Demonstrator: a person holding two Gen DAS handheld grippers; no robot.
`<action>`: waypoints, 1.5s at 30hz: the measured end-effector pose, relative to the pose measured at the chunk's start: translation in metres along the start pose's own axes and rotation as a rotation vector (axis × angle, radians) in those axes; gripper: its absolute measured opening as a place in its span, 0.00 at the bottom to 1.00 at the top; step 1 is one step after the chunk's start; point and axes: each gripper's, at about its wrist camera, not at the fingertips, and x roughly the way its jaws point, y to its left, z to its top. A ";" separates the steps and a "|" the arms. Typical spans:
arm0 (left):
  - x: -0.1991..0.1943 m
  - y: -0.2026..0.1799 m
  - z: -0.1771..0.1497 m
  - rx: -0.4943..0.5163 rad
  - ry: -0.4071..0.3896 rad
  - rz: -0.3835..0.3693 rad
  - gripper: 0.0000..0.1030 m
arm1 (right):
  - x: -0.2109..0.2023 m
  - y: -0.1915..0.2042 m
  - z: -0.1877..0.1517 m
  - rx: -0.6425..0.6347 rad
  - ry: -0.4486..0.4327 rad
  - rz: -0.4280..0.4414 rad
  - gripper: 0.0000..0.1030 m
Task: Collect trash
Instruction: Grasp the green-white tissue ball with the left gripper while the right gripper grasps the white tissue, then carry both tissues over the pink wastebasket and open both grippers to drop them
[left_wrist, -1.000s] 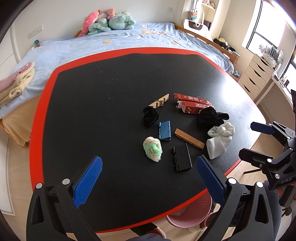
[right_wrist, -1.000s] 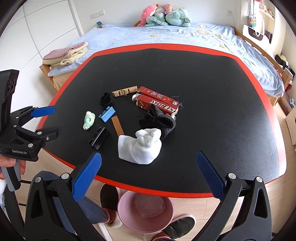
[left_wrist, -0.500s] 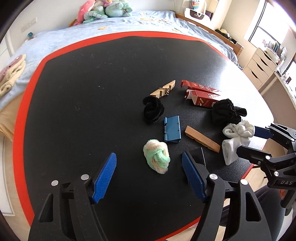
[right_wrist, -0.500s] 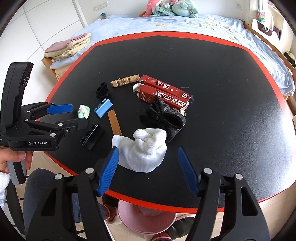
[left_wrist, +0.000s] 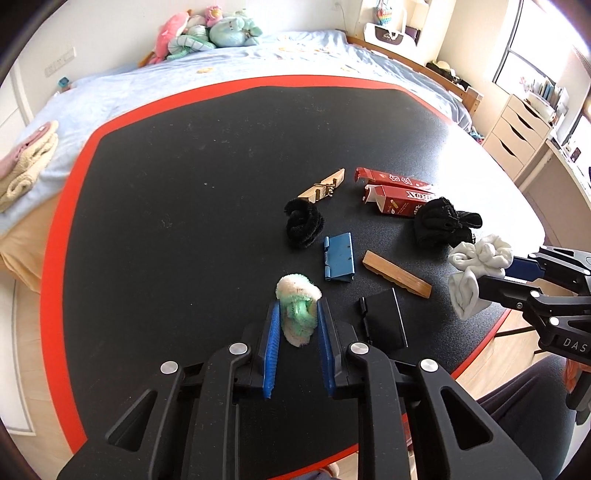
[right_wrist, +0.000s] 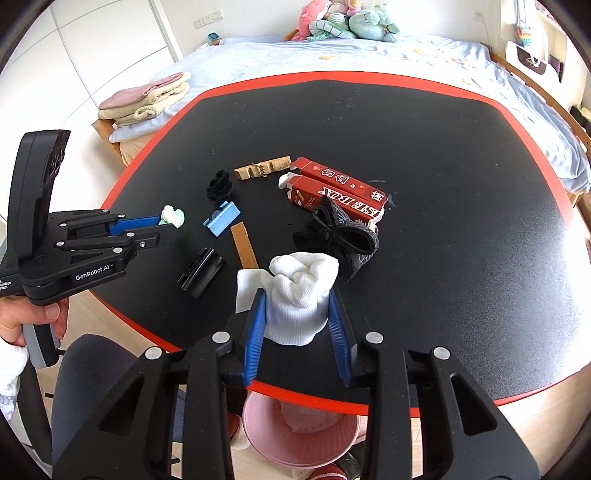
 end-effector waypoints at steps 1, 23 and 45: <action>-0.005 -0.002 -0.001 0.002 -0.007 -0.002 0.19 | -0.005 0.000 -0.002 0.001 -0.006 0.000 0.32; -0.077 -0.087 -0.064 0.149 -0.040 -0.148 0.19 | -0.089 0.020 -0.091 -0.008 -0.023 -0.044 0.32; -0.061 -0.126 -0.099 0.212 0.048 -0.205 0.68 | -0.087 0.014 -0.130 0.039 0.024 -0.041 0.82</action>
